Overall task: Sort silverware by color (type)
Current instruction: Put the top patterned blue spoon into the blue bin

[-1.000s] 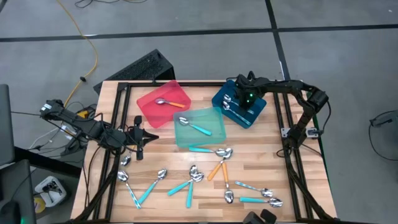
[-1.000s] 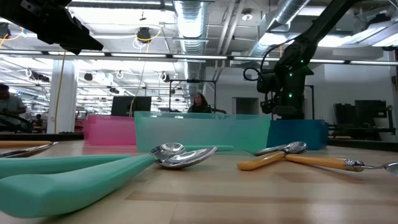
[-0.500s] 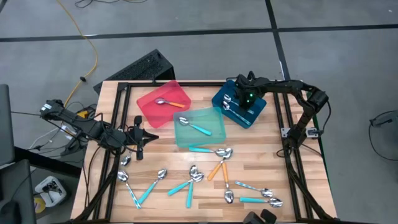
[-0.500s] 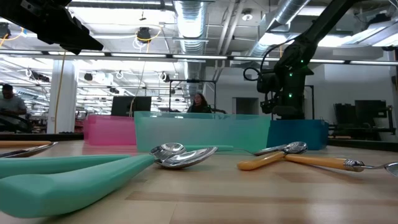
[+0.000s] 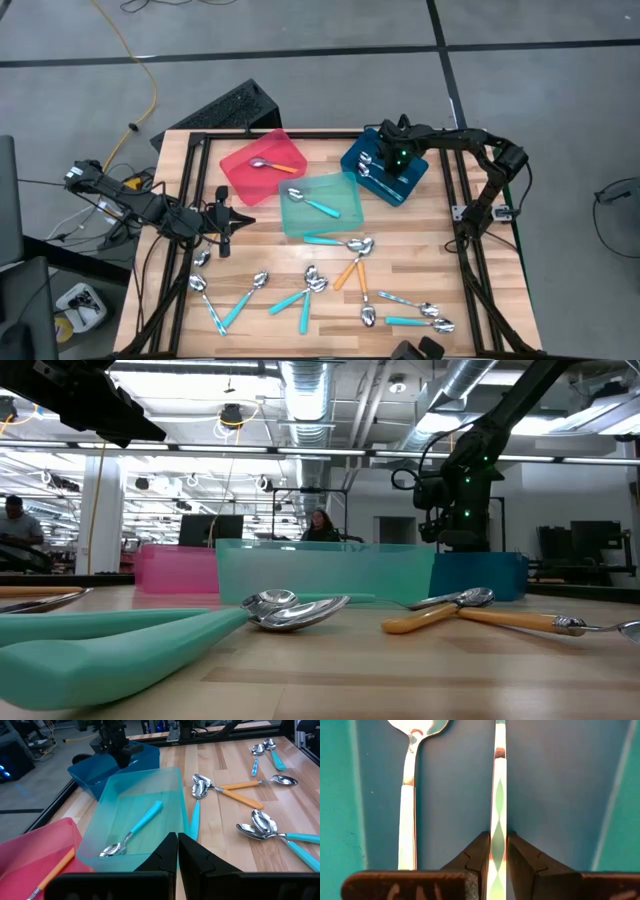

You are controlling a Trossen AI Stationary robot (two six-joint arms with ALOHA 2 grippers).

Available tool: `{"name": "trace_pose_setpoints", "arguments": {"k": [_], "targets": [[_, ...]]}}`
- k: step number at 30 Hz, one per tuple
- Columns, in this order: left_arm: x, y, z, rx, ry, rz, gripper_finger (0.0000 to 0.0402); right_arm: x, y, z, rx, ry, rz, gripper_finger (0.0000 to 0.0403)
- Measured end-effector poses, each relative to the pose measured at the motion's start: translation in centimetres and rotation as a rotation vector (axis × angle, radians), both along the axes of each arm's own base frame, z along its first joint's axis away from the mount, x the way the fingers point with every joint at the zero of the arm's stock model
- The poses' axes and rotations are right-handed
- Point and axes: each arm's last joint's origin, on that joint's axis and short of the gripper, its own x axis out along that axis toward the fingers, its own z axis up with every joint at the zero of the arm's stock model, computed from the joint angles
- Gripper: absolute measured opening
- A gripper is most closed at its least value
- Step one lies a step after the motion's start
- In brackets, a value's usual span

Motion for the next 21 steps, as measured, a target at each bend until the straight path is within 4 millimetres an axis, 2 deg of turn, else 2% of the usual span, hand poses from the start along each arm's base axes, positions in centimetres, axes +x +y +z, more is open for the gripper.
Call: {"name": "trace_pose_setpoints", "arguments": {"k": [21], "targets": [[0.0,0.0,0.0,0.0,0.0,0.0,0.0,-0.07,0.4,-0.04,0.031,0.02,0.008,0.0088]]}}
